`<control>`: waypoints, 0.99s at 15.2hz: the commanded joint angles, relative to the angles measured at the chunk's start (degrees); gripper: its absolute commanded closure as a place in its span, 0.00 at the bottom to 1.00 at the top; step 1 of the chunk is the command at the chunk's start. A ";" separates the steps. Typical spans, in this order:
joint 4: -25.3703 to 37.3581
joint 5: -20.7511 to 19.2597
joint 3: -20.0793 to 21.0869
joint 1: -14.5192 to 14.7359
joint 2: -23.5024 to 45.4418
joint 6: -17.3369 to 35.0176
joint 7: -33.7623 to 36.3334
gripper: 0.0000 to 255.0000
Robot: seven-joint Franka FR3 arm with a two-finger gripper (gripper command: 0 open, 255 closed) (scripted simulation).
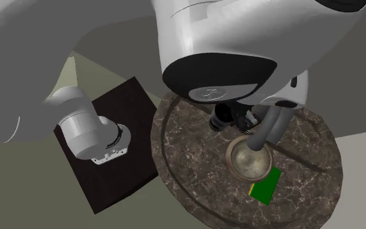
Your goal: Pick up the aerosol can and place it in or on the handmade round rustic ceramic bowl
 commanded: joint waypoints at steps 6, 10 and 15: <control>6.96 0.65 0.14 0.36 1.57 -5.42 -0.48 1.00; 13.64 1.61 -2.22 0.21 5.71 -7.99 -3.66 1.00; 28.79 6.06 -8.78 -1.35 17.14 -12.63 -12.36 1.00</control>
